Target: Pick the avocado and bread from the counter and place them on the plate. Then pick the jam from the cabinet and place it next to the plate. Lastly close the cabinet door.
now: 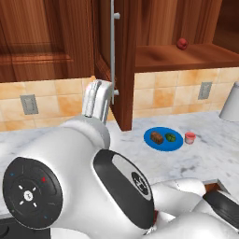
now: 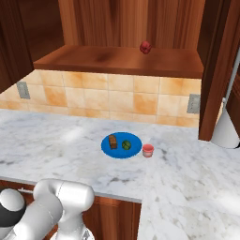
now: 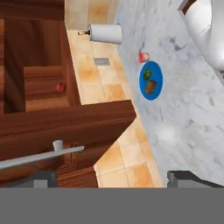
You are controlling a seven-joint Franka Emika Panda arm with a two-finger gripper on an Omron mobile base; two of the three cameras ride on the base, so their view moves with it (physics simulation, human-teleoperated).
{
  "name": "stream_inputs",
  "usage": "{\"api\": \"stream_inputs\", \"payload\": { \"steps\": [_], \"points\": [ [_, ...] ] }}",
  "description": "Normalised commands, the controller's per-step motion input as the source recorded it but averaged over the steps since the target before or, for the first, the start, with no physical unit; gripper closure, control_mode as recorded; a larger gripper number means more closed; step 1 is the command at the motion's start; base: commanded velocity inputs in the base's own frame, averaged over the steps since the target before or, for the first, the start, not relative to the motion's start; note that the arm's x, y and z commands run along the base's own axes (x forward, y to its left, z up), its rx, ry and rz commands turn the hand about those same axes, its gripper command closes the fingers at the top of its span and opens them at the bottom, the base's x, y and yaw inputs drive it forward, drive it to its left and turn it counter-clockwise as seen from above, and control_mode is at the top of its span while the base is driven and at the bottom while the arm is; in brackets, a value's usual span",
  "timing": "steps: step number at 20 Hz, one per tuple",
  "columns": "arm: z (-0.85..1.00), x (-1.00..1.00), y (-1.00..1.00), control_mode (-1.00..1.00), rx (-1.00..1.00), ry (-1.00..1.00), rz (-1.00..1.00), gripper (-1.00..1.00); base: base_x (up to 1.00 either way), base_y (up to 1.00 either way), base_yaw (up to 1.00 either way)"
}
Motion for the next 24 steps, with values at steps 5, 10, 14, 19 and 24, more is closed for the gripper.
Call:
{"api": "stream_inputs", "payload": {
  "steps": [5, 10, 14, 19, 24],
  "points": [
    [0.00, 0.43, 0.25, -1.00, -0.16, -0.02, 0.01, -1.00, 0.00, 0.00, 0.00],
    [0.00, 0.76, 0.00, -1.00, -0.11, -0.01, 0.00, -1.00, 0.00, 0.00, 0.00],
    [0.00, 0.74, 0.00, -1.00, -0.08, 0.00, 0.00, -1.00, 0.00, 0.00, 0.00],
    [0.03, 0.44, -0.02, -1.00, -0.08, -0.04, 0.00, -1.00, 0.00, 0.00, 0.00],
    [0.12, 0.16, -0.20, -1.00, -0.05, -0.07, 0.00, -1.00, 0.00, 0.00, 0.00]
  ]
}}
